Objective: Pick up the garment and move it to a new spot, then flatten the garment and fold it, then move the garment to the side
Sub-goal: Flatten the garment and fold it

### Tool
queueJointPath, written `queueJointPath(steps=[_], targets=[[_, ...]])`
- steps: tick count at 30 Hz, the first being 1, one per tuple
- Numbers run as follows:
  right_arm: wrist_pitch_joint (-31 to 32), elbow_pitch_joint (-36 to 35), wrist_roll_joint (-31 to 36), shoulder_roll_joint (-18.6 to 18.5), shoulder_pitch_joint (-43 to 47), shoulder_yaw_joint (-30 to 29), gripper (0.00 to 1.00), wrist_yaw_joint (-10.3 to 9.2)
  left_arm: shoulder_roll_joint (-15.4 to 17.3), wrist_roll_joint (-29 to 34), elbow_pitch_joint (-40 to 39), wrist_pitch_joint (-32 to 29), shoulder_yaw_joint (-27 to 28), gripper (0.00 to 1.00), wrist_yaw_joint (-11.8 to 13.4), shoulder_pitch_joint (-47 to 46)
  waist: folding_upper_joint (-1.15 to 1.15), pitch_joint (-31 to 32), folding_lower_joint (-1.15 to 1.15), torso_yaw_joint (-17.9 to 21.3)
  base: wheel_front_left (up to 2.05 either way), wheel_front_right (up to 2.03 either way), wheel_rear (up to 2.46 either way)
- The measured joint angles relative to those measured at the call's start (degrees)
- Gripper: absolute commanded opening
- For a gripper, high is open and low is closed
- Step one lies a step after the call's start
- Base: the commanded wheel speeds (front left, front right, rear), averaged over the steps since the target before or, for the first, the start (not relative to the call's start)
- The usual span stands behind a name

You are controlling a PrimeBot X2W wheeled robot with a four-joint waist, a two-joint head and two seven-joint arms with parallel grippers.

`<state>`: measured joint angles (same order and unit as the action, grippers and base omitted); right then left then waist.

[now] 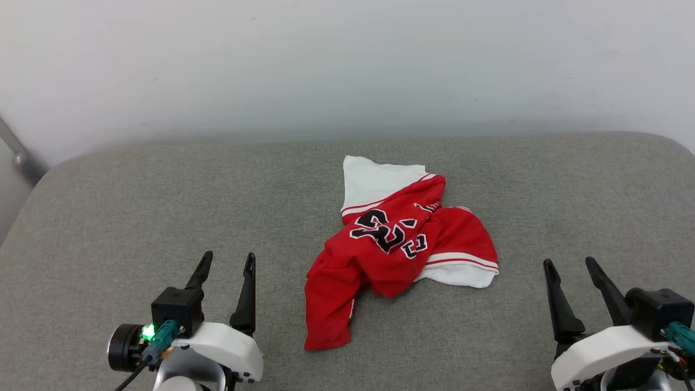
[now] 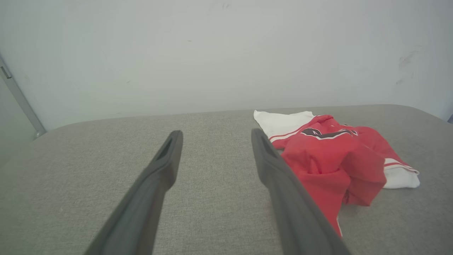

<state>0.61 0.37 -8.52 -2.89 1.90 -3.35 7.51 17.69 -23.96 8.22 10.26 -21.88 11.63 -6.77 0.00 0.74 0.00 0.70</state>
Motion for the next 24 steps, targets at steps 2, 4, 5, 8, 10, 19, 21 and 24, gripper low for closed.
queueJointPath(steps=[2,4,5,8,10,19,21,24], targets=[[0.0,0.2,0.0,0.0,-0.4,0.1,1.00,0.00,0.1,0.0,0.0,0.0,0.0,1.00,0.0,0.0,0.00,-0.1,0.00,0.1,0.00,0.00,0.00],[0.1,0.6,0.0,0.0,-0.7,-0.1,1.00,0.00,0.1,-0.1,0.0,0.1,0.0,1.00,0.0,-0.1,0.00,-0.3,0.00,0.1,0.00,0.00,0.00],[0.4,1.0,0.3,0.0,-0.8,-0.5,1.00,0.00,0.1,-0.2,0.0,0.1,0.0,1.00,0.0,-0.2,0.00,-0.3,0.00,0.1,0.00,0.00,0.00],[2.5,3.4,0.1,0.0,-2.7,-4.8,1.00,0.00,-0.1,-0.3,-0.1,0.6,-0.2,1.00,0.0,-0.9,0.00,-0.5,0.00,-1.1,0.00,0.00,0.00],[5.9,5.5,0.0,0.0,-4.3,-7.1,1.00,0.00,-0.5,-0.3,-0.4,1.0,-0.3,1.00,0.0,-1.2,0.00,-0.9,0.00,-1.7,0.00,0.00,0.00],[31.2,15.5,-1.4,-1.6,-15.0,-12.1,1.00,0.00,-1.9,0.0,-0.8,2.7,-1.1,1.00,-1.2,-4.8,0.00,-4.7,0.00,-5.7,0.00,0.00,0.00],[36.8,17.0,-2.5,-2.0,-17.0,-10.8,1.00,-0.01,-2.2,0.1,-0.6,3.1,-1.5,1.00,-1.6,-5.7,0.00,-5.8,0.00,-6.6,0.00,0.00,0.00],[42.6,18.5,-4.1,-2.4,-19.9,-8.6,1.00,0.00,-2.5,0.5,-0.3,3.6,-1.6,1.00,-1.9,-6.7,0.00,-7.4,0.00,-7.9,0.00,0.00,0.00]])
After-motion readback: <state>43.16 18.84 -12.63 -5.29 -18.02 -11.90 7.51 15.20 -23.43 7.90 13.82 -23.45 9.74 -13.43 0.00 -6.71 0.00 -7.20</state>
